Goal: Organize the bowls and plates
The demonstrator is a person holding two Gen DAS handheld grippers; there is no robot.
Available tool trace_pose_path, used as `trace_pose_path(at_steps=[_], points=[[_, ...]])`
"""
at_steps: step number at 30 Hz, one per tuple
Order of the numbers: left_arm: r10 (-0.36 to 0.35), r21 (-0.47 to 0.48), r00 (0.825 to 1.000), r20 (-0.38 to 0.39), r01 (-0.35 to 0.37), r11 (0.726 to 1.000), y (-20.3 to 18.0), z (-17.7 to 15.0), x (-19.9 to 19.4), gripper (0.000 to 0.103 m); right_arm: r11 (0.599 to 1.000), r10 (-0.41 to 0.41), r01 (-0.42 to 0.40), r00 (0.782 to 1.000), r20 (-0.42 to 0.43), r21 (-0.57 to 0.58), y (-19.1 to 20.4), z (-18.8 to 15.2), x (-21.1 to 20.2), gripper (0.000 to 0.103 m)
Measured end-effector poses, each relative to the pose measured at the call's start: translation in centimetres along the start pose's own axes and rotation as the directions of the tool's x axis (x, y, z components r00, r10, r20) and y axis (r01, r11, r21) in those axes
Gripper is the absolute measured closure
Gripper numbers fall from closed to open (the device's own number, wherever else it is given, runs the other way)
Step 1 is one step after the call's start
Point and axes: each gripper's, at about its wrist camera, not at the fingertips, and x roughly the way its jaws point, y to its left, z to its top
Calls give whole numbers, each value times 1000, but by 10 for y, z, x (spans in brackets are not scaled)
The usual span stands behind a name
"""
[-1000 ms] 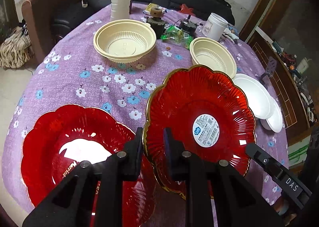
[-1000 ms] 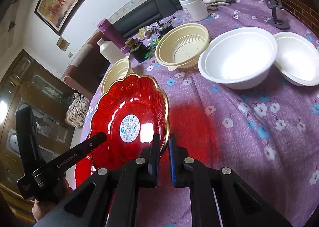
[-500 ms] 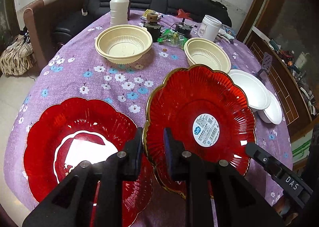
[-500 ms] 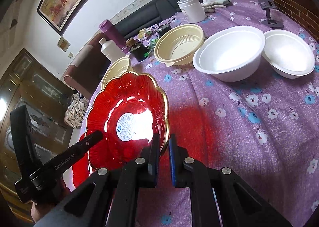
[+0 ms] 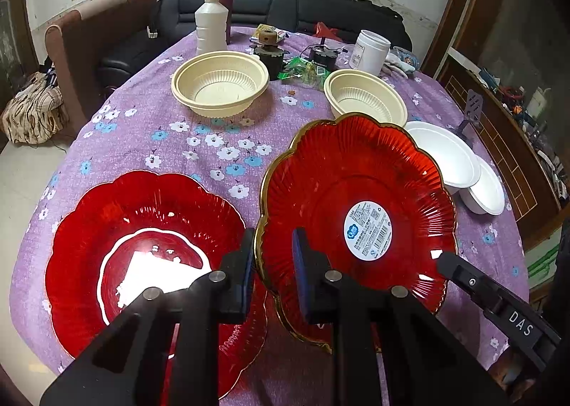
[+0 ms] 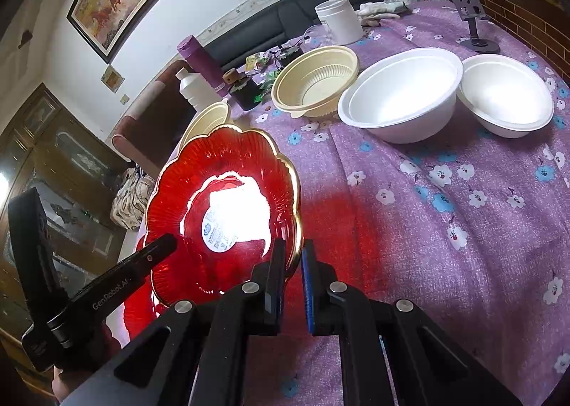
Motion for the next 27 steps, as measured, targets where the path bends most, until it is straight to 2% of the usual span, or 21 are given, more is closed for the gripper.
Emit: trace_pose_path(at_steps=[27], points=[[36,13,997,65,-36,999,-2,-5,-11,86,1000,-10,10,1000,10,-29,7,0,-3,95]])
